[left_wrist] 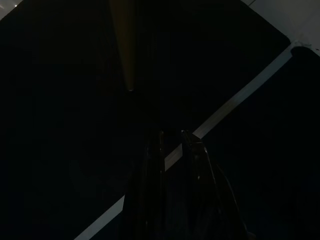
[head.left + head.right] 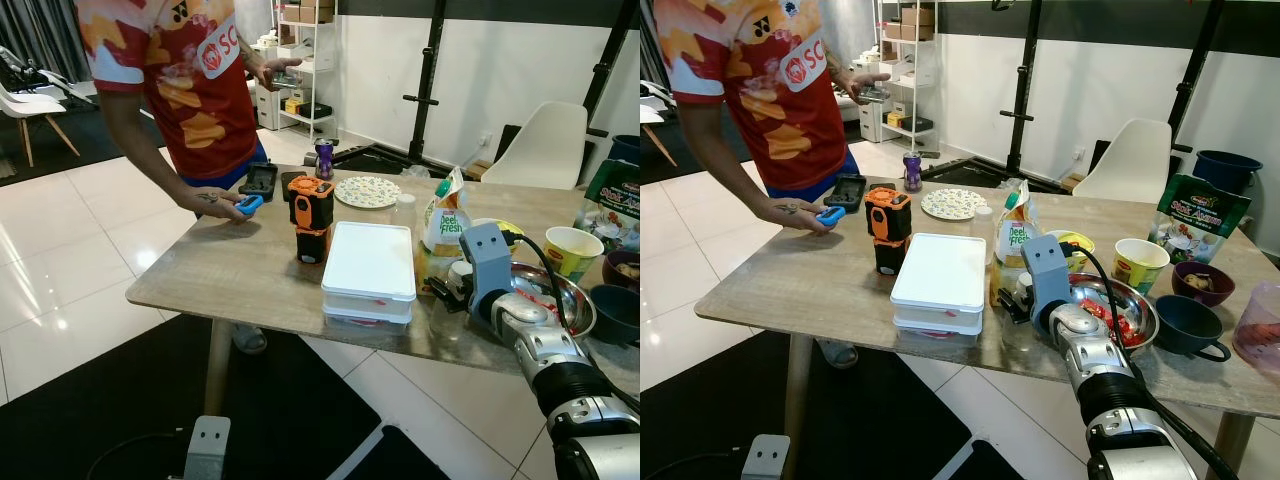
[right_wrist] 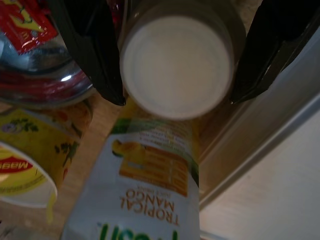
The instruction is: Restocking fridge
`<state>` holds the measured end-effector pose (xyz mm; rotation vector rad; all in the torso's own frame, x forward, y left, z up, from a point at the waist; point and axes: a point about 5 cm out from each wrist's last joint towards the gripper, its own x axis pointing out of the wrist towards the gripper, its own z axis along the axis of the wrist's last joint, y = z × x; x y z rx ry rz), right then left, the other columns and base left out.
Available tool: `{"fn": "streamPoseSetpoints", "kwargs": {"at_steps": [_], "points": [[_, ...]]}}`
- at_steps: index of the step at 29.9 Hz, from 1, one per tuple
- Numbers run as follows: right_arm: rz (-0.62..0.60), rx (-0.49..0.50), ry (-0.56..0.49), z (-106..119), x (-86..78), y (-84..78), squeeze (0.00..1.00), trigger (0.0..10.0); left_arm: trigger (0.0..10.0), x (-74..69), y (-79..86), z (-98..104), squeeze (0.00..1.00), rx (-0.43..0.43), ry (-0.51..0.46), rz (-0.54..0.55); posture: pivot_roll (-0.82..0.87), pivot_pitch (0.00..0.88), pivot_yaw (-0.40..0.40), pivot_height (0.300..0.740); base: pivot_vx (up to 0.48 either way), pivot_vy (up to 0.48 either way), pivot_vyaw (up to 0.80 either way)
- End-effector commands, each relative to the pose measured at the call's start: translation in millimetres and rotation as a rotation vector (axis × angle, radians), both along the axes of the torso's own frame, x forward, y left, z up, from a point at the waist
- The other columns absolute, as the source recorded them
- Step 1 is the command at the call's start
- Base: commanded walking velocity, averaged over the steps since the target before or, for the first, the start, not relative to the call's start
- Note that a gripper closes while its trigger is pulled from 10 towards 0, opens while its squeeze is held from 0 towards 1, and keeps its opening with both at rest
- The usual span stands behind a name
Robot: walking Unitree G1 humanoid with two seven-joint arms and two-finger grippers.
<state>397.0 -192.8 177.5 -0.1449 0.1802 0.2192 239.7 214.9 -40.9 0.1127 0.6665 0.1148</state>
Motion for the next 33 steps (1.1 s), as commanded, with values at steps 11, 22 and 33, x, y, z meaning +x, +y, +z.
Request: {"fn": "streamPoseSetpoints", "kwargs": {"at_steps": [11, 22, 33], "points": [[-0.054, 0.198, 0.031, -1.3, -1.9, -6.0, 0.00, 10.0, 10.0, -0.2, 5.9, 0.7, 0.00, 0.007, 0.008, 0.007, -0.04, 0.025, -0.010, 0.740, 0.000, 0.000, 0.00], [-0.040, 0.214, 0.019, 3.1, -1.6, -3.8, 0.00, 10.0, 10.0, -0.1, 5.7, 0.7, 0.00, 0.007, 0.008, 0.006, -0.04, 0.023, -0.008, 0.740, 0.000, 0.000, 0.00], [-0.030, 0.217, 0.009, 7.7, -0.6, -2.9, 0.00, 10.0, 10.0, -0.7, 5.2, 0.1, 0.00, 0.007, 0.010, 0.006, -0.04, 0.025, -0.007, 0.740, 0.000, 0.000, 0.00]]}}
